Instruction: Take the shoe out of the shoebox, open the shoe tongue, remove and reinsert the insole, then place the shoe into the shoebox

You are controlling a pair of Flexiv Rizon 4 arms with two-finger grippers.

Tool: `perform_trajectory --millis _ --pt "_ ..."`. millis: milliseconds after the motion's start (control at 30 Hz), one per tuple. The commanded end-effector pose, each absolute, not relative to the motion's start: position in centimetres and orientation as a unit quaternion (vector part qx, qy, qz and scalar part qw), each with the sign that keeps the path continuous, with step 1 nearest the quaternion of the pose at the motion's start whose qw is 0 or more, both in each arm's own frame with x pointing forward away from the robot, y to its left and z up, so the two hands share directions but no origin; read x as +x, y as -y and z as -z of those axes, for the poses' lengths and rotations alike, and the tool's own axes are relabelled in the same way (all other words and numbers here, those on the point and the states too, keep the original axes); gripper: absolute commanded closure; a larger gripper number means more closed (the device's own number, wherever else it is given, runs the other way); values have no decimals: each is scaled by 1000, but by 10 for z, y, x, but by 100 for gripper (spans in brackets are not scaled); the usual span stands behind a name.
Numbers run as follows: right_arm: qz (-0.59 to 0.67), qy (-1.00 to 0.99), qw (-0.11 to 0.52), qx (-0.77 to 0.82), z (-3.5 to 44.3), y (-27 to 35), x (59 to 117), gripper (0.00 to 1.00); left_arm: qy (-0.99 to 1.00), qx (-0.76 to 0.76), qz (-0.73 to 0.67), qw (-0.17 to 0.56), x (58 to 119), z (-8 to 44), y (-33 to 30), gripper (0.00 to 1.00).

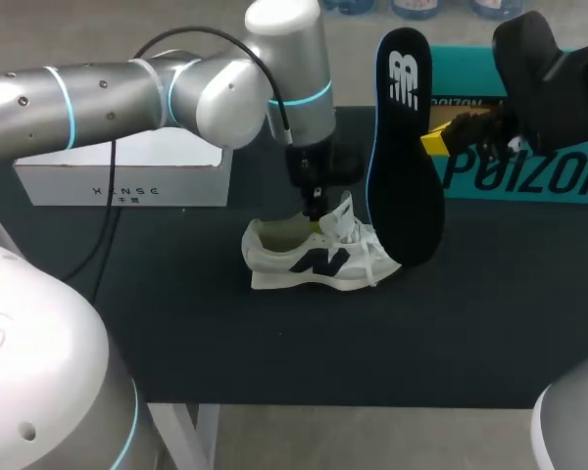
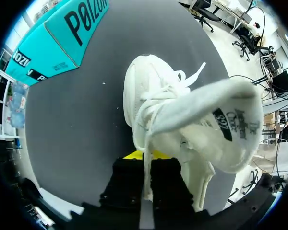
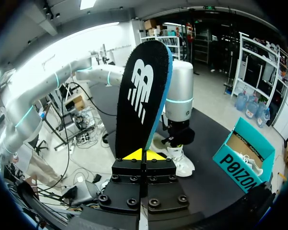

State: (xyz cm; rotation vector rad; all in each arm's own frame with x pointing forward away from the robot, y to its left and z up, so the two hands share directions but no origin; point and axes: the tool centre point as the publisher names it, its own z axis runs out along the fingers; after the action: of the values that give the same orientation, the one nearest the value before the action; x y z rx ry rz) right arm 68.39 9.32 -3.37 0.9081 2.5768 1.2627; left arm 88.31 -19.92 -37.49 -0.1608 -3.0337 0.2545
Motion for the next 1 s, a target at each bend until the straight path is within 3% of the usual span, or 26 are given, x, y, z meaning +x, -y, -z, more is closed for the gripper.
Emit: perform_trajectory --millis 33,467,567,1000 --pt "-416 -856 64 301 33 -97 689 100 994 -52 -80 44 881 370 199 100" --pt "-416 -856 64 301 33 -97 689 100 994 -52 -80 44 881 370 199 100" --pt "-416 -856 64 301 33 -97 689 100 989 -118 -47 81 889 360 203 100" --pt "-416 -856 64 301 33 -97 689 100 904 -413 -47 100 888 327 180 100"
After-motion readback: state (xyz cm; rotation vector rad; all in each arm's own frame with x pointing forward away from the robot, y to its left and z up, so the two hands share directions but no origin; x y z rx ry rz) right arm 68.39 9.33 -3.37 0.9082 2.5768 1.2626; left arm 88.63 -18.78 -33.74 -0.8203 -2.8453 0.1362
